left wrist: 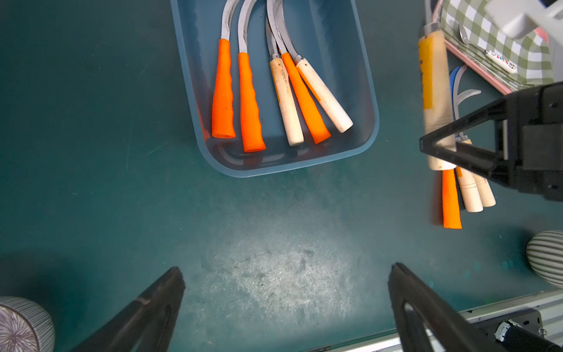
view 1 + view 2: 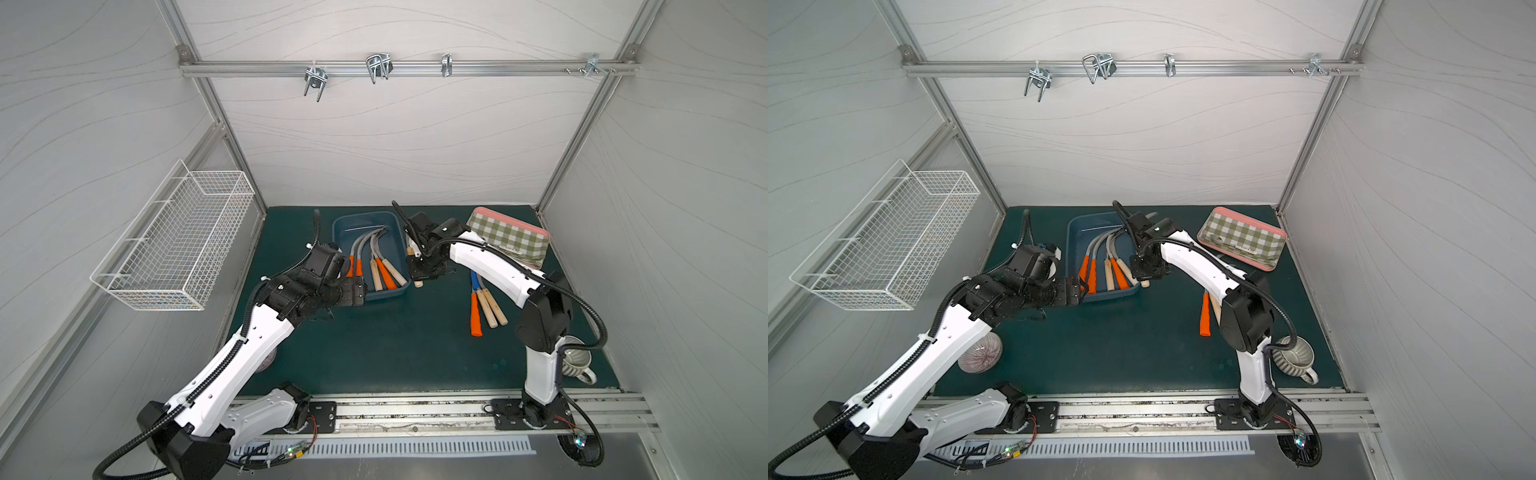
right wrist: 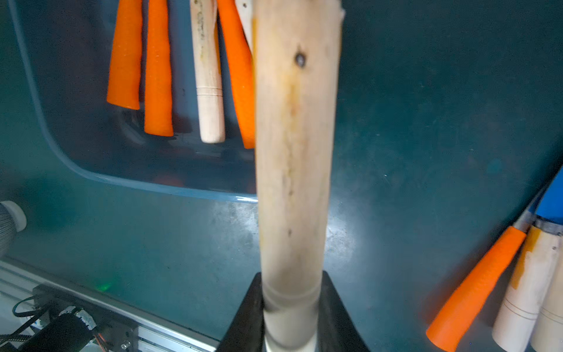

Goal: Put small sickles into storage boxes
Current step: Place the sickle in the storage box.

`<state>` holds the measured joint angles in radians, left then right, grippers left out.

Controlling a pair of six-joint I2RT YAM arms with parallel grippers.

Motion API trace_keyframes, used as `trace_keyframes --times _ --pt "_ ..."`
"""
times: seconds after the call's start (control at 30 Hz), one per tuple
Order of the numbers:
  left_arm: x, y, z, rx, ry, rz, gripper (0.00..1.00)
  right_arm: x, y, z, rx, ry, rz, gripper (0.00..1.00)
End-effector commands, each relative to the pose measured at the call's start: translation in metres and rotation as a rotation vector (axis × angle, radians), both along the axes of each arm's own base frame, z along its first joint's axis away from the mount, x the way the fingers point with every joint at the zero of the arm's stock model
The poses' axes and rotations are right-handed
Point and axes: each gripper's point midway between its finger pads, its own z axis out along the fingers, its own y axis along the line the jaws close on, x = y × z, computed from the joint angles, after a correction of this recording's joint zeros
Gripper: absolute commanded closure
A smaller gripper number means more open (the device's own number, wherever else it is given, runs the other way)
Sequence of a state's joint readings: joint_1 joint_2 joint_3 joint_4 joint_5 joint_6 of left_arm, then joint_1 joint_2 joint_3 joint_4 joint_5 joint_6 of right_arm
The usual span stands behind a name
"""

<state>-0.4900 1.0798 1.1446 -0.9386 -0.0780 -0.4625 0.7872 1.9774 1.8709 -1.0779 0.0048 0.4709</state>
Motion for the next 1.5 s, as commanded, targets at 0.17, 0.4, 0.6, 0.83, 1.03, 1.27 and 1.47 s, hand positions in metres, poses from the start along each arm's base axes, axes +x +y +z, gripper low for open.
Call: trace_keyframes --times 0.17,0.4,0.6,0.83,1.03,1.27,1.47 --pt "-0.003 0.014 0.004 -0.015 0.002 0.023 0.01 -0.003 0.042 0.001 0.076 0.029 0.053 0.8" --pt "-0.005 0.023 -0.005 -0.013 0.013 0.05 0.01 0.005 0.068 -0.007 0.114 0.044 0.064 0.8" --pt "-0.005 0.022 -0.012 -0.027 0.025 0.058 0.01 0.015 0.086 -0.02 0.143 0.062 0.054 0.79" --pt "-0.006 0.022 -0.021 -0.029 0.038 0.06 0.01 0.024 0.104 -0.042 0.167 0.079 0.048 0.78" --pt "-0.006 0.021 -0.028 -0.032 0.053 0.06 0.01 0.027 0.121 -0.059 0.215 0.107 0.047 0.77" --pt "-0.008 0.021 -0.033 -0.03 0.065 0.059 0.01 0.025 0.138 -0.077 0.242 0.154 0.036 0.76" --pt "-0.008 0.021 -0.035 -0.025 0.069 0.056 0.01 0.027 0.142 -0.091 0.238 0.176 0.029 0.72"
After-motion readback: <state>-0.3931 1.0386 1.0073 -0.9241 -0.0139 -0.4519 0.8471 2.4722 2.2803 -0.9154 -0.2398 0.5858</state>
